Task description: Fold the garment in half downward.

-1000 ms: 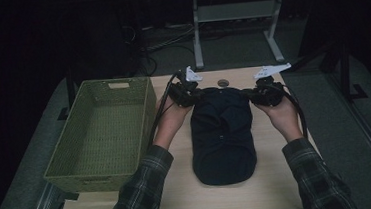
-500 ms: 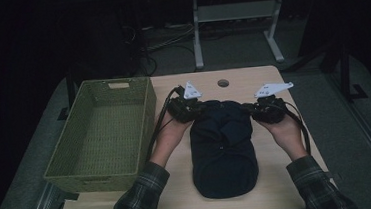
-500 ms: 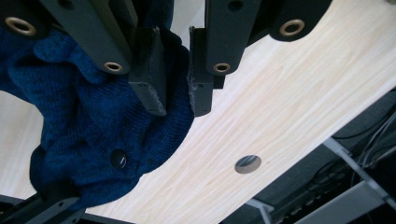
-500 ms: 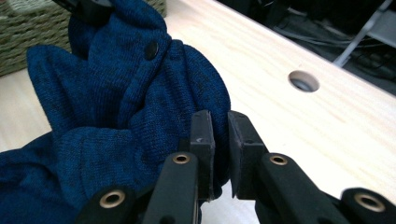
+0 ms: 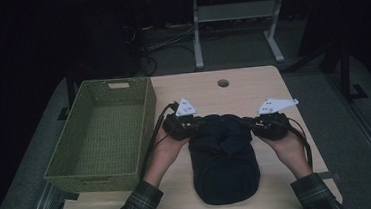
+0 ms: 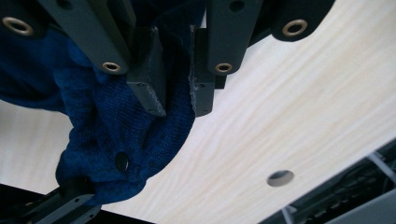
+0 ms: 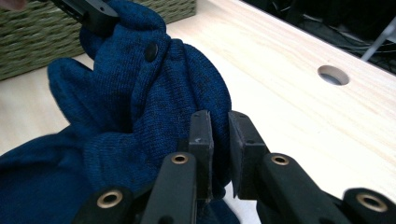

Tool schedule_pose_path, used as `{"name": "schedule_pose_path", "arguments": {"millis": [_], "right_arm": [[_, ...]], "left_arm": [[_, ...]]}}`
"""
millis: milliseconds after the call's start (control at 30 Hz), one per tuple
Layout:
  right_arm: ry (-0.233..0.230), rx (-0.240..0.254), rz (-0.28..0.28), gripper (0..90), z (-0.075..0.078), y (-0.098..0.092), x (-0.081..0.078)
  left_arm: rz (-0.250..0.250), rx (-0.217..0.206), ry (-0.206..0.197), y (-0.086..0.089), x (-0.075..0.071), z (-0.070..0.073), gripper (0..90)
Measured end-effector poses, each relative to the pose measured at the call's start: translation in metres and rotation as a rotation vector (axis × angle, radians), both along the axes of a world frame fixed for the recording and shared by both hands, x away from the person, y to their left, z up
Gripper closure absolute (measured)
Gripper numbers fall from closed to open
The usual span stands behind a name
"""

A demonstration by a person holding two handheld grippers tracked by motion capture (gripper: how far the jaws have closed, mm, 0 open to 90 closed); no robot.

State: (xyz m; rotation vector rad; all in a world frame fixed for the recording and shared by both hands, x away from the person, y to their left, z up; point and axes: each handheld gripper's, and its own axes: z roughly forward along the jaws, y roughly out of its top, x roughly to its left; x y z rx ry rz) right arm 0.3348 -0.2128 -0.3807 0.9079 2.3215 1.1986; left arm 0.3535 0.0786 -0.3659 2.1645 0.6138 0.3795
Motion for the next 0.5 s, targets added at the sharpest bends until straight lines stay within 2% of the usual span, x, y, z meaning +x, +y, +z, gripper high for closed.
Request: {"name": "schedule_pose_path", "arguments": {"millis": [67, 167, 300, 500], "right_arm": [[0.021, 0.0, 0.012, 79.9, -0.002, 0.0, -0.006], [0.026, -0.005, 0.024, 79.8, -0.007, 0.0, -0.015], [0.042, -0.007, 0.039, 79.7, -0.014, -0.002, -0.025], [0.065, 0.012, 0.062, 78.8, -0.023, -0.006, -0.041]], "left_arm": [[-0.011, 0.003, 0.003, 0.001, -0.006, -0.003, 76.3], [-0.02, -0.003, 0.017, 0.002, -0.012, -0.005, 76.2], [-0.047, 0.012, 0.046, 0.001, -0.024, -0.013, 76.2], [-0.066, 0.009, 0.092, 0.003, -0.037, -0.026, 75.8]]}}
